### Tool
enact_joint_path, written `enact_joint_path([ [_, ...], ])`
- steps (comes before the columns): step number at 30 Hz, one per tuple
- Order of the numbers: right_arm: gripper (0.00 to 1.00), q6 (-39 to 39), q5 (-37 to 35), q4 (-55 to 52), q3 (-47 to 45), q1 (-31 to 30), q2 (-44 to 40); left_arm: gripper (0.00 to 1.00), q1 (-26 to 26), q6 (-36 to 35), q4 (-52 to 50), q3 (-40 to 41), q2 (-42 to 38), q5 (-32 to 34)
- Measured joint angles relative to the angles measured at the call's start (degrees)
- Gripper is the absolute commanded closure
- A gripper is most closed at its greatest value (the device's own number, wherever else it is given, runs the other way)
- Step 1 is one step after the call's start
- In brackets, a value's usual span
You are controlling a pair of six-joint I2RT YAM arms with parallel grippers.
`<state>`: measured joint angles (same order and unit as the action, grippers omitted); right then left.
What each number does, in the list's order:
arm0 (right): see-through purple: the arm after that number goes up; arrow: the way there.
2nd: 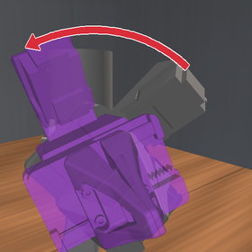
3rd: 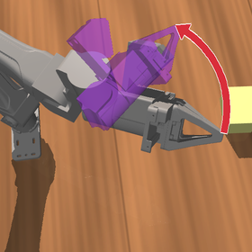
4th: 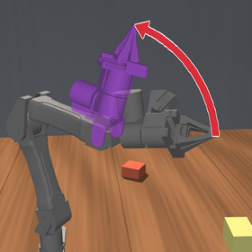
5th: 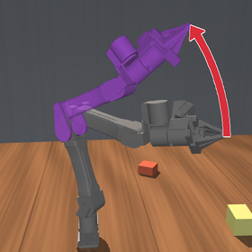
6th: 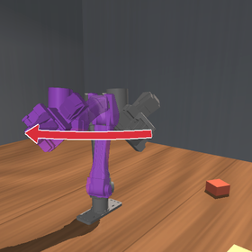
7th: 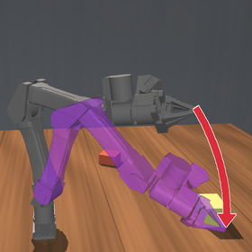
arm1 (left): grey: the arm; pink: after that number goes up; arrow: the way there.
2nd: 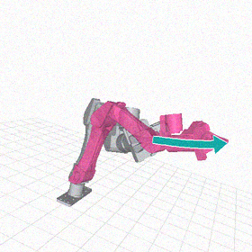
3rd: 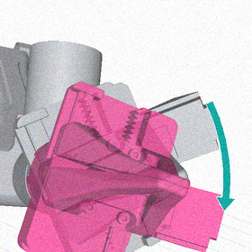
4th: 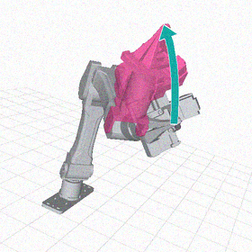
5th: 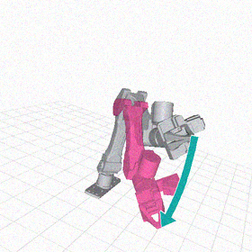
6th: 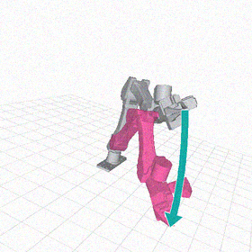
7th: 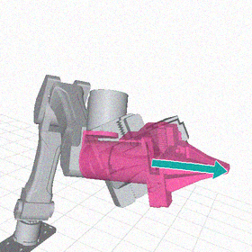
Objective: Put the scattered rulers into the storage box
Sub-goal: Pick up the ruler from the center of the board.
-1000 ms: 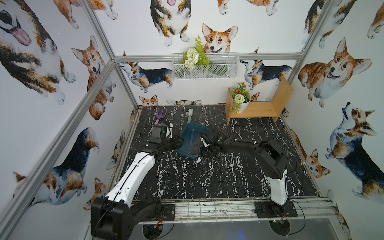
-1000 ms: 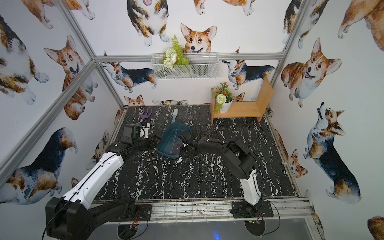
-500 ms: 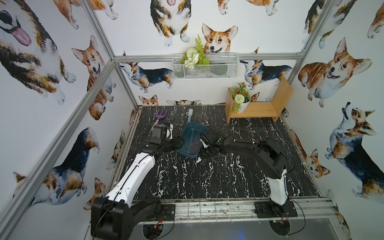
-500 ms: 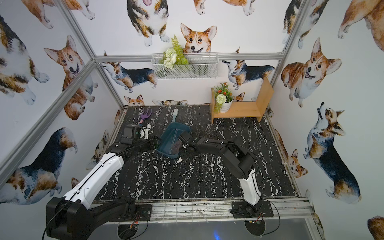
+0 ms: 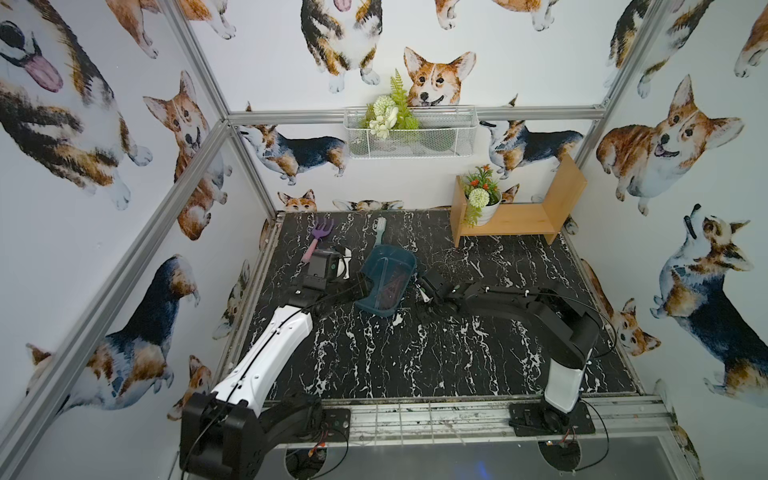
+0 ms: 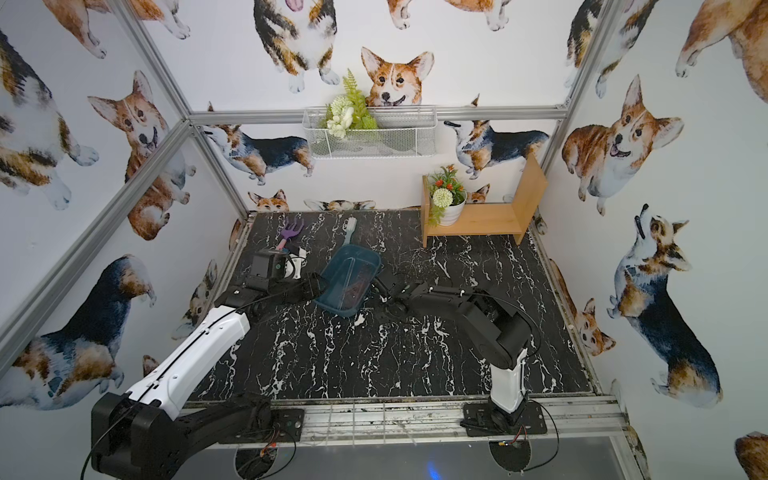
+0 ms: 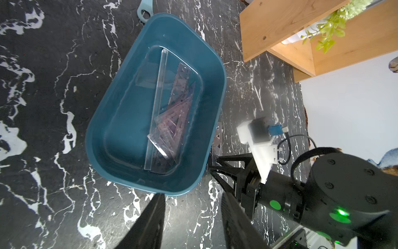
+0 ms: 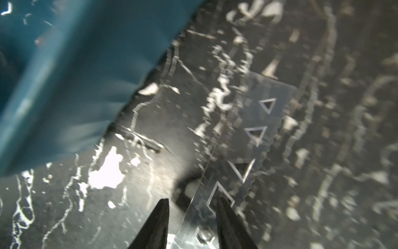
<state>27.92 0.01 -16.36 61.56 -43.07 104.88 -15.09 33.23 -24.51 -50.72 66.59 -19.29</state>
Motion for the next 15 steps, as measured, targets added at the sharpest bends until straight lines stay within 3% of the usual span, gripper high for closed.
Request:
enact_joint_path([
  [15, 0.56, 0.2, -0.6, -1.4, -14.6, 7.9, -13.5, 0.52, -19.0, 6.5, 7.3, -4.7, 10.8, 5.9],
])
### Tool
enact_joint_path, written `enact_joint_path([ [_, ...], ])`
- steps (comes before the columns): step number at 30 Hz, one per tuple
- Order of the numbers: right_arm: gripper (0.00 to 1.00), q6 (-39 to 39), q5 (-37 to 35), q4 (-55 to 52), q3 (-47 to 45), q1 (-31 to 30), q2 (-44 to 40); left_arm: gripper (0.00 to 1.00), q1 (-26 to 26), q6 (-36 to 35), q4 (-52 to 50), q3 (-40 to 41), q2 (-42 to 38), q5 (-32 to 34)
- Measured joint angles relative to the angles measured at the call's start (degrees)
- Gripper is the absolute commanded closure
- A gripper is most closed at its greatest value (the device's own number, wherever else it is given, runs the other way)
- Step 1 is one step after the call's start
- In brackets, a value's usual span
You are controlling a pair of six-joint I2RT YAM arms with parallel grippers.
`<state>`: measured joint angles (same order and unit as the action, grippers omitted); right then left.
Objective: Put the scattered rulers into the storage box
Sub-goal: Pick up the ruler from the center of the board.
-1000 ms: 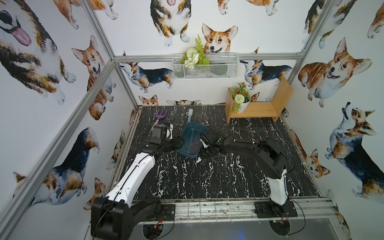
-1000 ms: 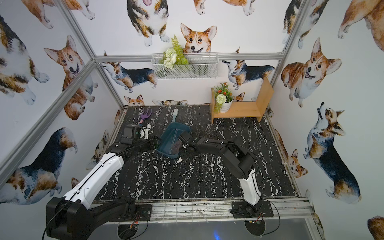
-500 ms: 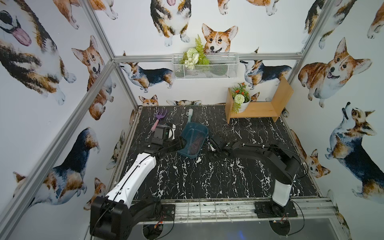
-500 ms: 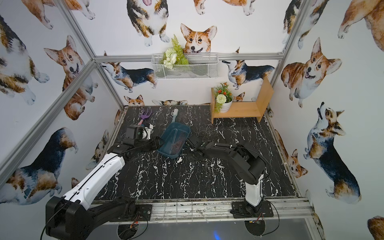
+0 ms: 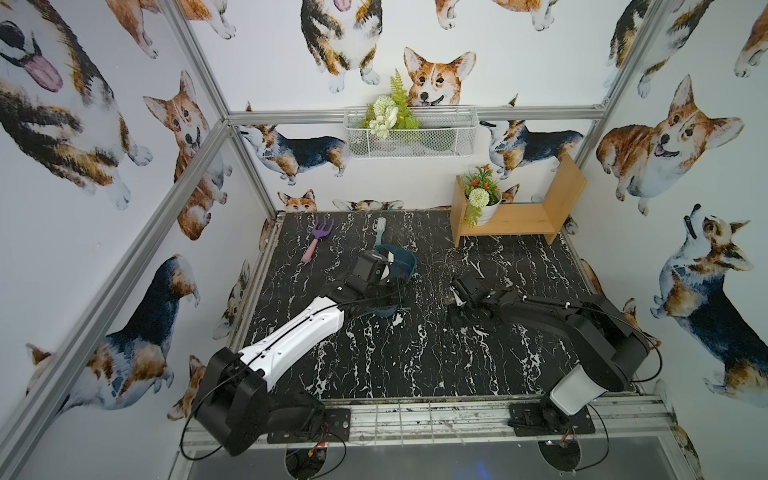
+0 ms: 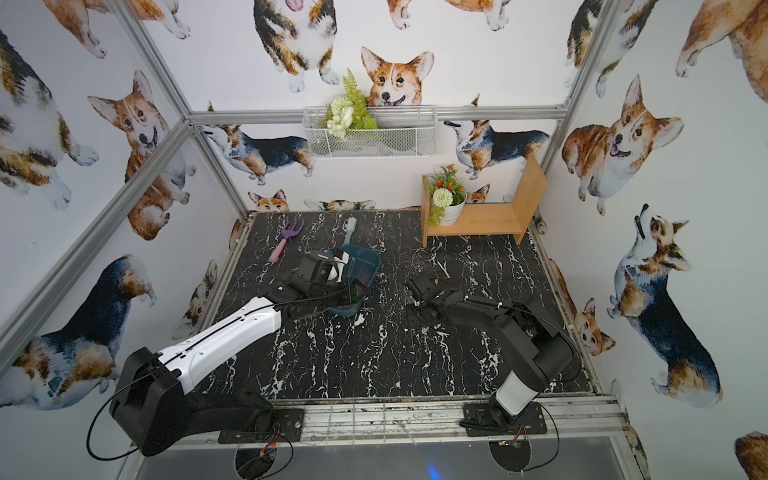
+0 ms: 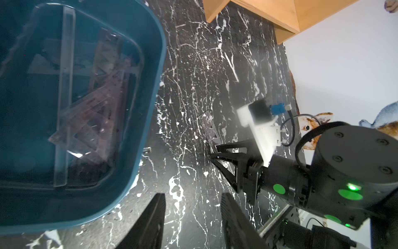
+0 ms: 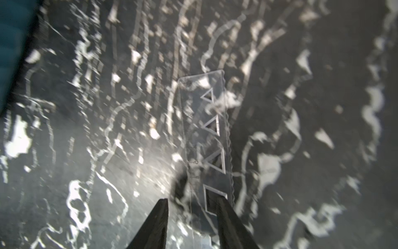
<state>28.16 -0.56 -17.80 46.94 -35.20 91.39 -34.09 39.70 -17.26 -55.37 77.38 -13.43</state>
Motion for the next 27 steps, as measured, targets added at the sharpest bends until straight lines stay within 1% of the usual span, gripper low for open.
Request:
enact_joint_path([
  [4, 0.56, 0.0, -0.3, -2.8, -0.3, 0.0, -1.2, 0.52, -2.6, 1.2, 1.9, -1.1, 2.2, 1.0],
  [13, 0.55, -0.1, -0.5, -7.7, 4.1, 0.0, -3.7, 0.52, -4.1, 3.1, 3.8, -1.1, 2.5, 1.3],
  [20, 0.56, -0.7, -1.3, -11.7, 5.5, 0.0, -2.3, 0.52, -5.4, 4.3, 5.7, 0.3, 2.4, 1.4],
  [27, 0.56, -1.5, -1.3, -13.0, 3.9, 0.0, -1.8, 0.52, -6.7, 5.7, 7.4, 1.6, 3.1, 1.2],
])
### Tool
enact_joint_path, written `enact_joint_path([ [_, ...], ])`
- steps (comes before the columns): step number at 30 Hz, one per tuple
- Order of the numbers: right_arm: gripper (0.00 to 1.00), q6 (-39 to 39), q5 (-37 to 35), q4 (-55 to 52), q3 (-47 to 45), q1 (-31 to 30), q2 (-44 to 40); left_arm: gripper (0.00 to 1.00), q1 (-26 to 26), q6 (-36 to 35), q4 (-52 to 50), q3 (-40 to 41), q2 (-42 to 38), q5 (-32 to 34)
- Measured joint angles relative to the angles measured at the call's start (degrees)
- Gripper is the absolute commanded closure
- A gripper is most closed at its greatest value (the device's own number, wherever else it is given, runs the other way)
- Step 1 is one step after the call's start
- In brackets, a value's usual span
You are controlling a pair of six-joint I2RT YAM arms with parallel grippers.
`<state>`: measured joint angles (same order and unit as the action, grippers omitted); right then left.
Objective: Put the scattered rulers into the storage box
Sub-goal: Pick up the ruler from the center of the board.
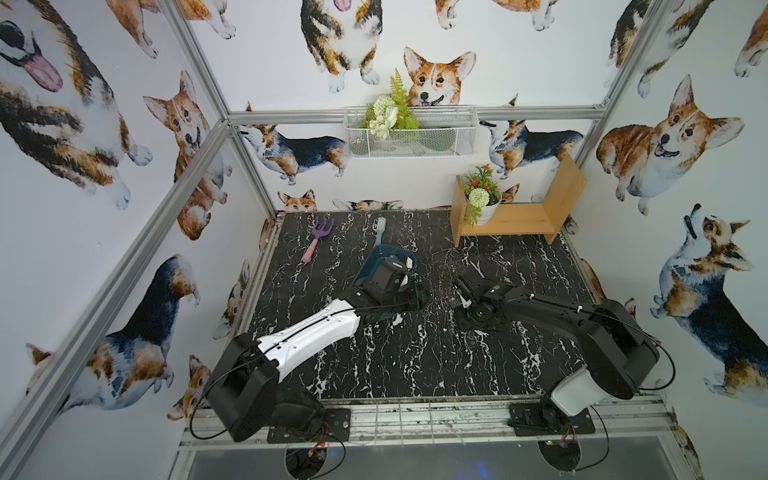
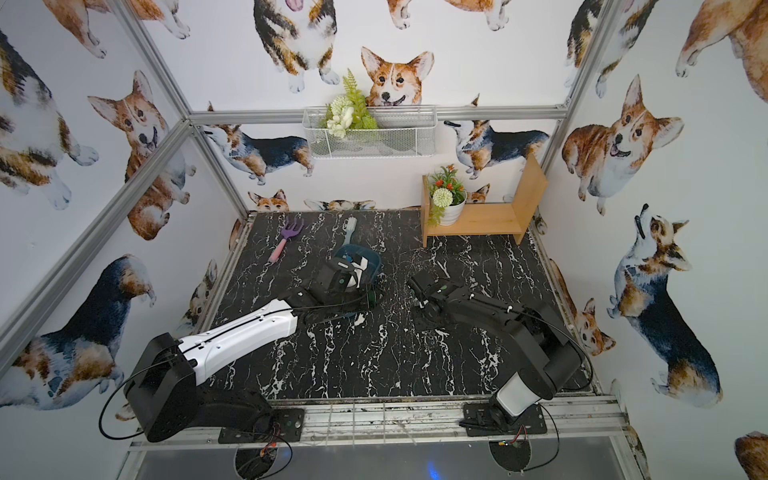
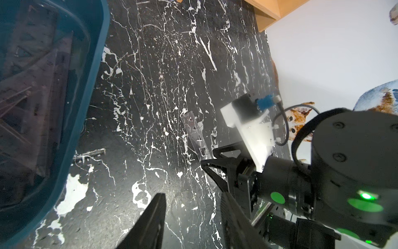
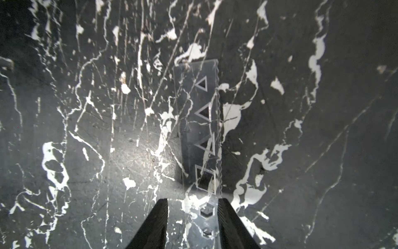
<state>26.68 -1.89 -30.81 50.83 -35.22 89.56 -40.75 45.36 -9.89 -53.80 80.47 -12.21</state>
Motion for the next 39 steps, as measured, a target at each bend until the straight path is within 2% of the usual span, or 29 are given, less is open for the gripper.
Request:
enact_joint_path([
  [23, 0.57, -0.2, -0.6, 0.2, -0.9, -0.8, 2.5, 0.53, -0.5, 0.3, 1.0, 0.3, 0.7, 0.2],
  [25, 0.60, -0.2, -1.0, 0.2, -0.9, -0.8, 2.7, 0.53, -0.5, 0.3, 1.0, 0.3, 0.7, 0.2],
  [32, 0.81, -0.4, -2.5, 1.0, -1.4, -0.8, 3.0, 0.53, -0.5, 0.3, 1.0, 0.3, 0.7, 0.2],
  [39, 0.91, -0.4, -1.3, 1.4, -1.8, -0.8, 1.5, 0.53, -0.5, 0.3, 1.0, 0.3, 1.0, 0.2],
])
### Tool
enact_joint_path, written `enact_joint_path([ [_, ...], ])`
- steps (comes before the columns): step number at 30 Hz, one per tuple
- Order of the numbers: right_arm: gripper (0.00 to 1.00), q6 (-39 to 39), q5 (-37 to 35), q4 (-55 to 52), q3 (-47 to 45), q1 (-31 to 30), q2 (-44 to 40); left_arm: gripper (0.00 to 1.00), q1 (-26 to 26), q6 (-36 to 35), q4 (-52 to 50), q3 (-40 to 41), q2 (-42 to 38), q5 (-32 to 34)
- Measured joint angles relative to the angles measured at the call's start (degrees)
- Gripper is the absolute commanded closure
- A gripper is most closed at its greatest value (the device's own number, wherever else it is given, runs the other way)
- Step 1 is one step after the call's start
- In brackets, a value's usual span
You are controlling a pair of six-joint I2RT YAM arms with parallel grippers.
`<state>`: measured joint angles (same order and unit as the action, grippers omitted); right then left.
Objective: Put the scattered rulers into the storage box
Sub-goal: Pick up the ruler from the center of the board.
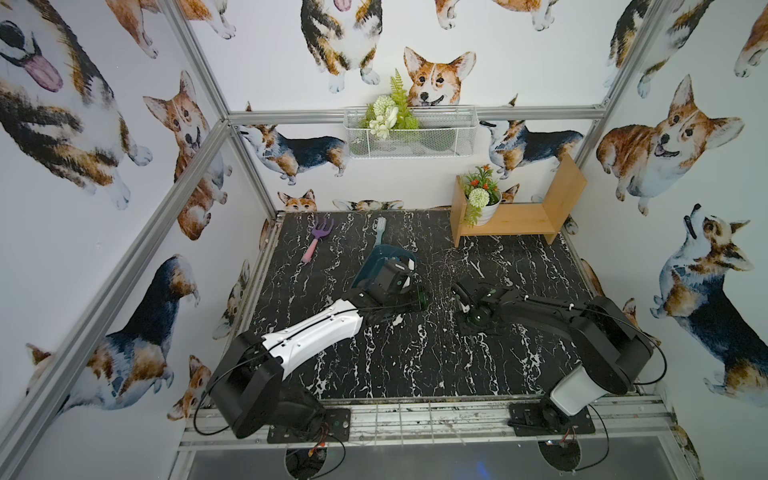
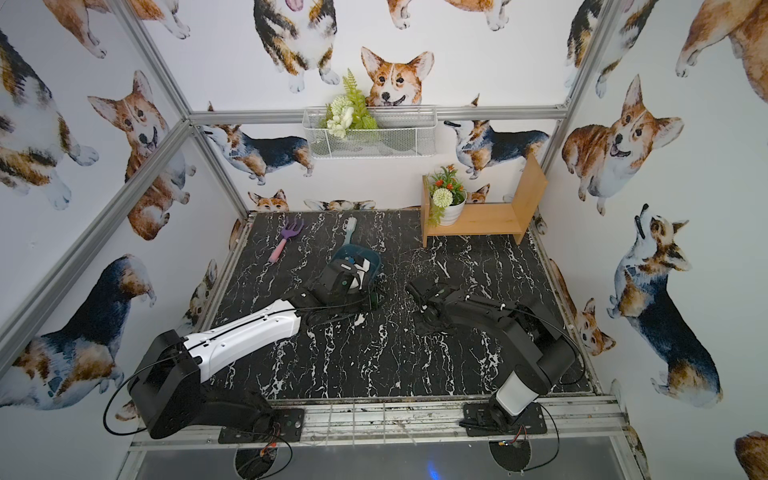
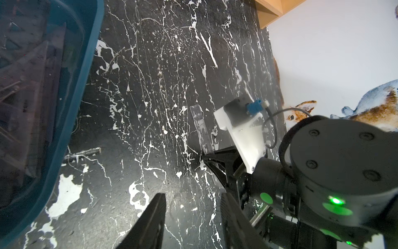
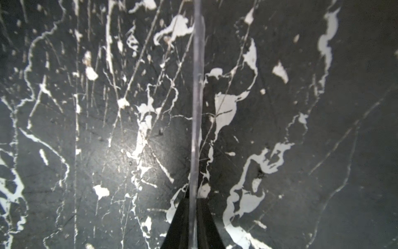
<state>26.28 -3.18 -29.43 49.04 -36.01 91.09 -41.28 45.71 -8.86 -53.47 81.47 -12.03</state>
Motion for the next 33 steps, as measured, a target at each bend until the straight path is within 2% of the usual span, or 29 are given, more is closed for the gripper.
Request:
enact_joint_path([
  [2, 0.97, 0.0, 0.4, -0.9, 0.0, 0.0, -0.6, 0.53, 0.0, 0.0, 0.0, -0.1, 0.1, 0.0],
  [4, 1.00, 0.0, 0.4, -1.6, 0.2, 0.0, -1.5, 0.53, 0.0, 0.0, 0.0, -0.4, 0.3, 0.0],
  [11, 1.00, 0.0, 2.1, -2.1, 0.9, 1.9, -6.3, 0.52, 0.0, -0.2, -0.3, -2.7, 0.5, 0.3],
  [15, 1.00, 0.0, 5.5, -1.0, 0.7, 4.5, -9.4, 0.52, 0.0, -0.6, -1.2, -4.2, 0.8, 1.0],
  [25, 1.00, 1.9, 17.7, 4.3, -0.3, 10.3, -15.6, 0.49, 0.5, -0.8, -0.7, -5.4, 1.8, -1.0],
  [33, 1.00, 6.8, 29.9, 11.1, -1.7, 14.3, -18.7, 0.48, 3.6, 3.4, 9.6, -0.6, 1.2, -8.8],
])
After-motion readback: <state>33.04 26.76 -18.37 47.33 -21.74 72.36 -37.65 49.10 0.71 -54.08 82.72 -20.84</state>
